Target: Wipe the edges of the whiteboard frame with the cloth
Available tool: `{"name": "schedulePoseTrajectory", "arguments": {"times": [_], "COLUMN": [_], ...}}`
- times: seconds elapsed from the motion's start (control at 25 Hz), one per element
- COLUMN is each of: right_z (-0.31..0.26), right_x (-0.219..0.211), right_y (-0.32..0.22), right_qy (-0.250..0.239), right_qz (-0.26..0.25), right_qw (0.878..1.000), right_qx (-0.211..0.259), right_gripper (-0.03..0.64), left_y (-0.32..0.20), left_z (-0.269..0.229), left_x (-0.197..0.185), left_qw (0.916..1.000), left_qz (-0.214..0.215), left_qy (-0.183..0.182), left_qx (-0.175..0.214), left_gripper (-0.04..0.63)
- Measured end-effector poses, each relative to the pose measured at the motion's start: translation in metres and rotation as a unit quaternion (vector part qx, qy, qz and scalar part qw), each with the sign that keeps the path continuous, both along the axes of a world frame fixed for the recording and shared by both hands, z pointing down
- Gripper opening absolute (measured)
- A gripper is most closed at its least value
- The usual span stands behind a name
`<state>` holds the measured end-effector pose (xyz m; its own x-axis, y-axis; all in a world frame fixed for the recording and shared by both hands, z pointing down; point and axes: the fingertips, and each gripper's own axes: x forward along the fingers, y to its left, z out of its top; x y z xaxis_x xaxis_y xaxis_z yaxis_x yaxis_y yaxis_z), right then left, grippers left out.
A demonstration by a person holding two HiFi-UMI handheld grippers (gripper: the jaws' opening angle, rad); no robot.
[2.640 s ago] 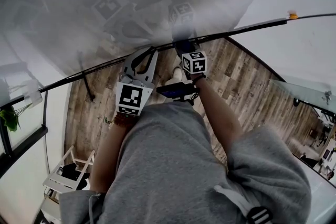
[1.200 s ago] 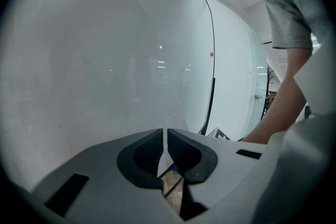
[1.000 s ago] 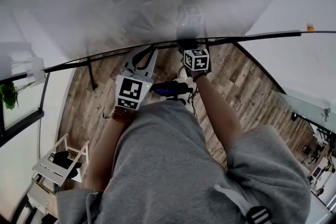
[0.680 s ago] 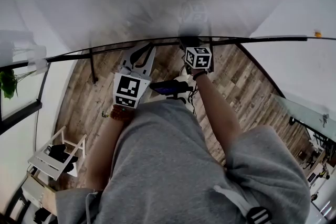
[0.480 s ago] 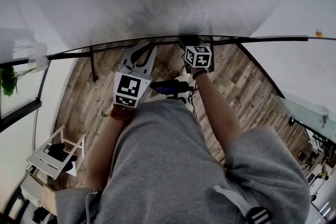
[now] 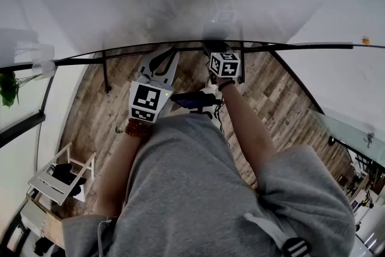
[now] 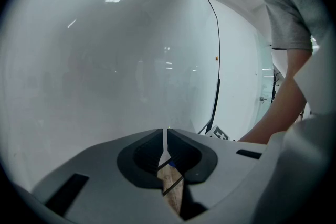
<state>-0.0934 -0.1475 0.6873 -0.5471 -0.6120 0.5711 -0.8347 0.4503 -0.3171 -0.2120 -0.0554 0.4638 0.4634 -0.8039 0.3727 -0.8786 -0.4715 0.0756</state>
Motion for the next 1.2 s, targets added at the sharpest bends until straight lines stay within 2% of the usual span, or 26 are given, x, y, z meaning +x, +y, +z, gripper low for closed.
{"name": "schedulePoseTrajectory", "arguments": {"times": [1.2], "right_z": [-0.001], "right_x": [-0.070], "right_y": [0.019], "right_qy": [0.005], "right_qz": [-0.003], "right_qw": [1.000], "right_qx": [-0.016], "right_gripper": [0.164], "left_y": [0.007], "left_z": [0.000], "left_x": [-0.059], "left_qw": [0.9993], "left_qz": [-0.014], "left_qy": [0.034], "left_qx": [0.000], "left_gripper": [0.032]}}
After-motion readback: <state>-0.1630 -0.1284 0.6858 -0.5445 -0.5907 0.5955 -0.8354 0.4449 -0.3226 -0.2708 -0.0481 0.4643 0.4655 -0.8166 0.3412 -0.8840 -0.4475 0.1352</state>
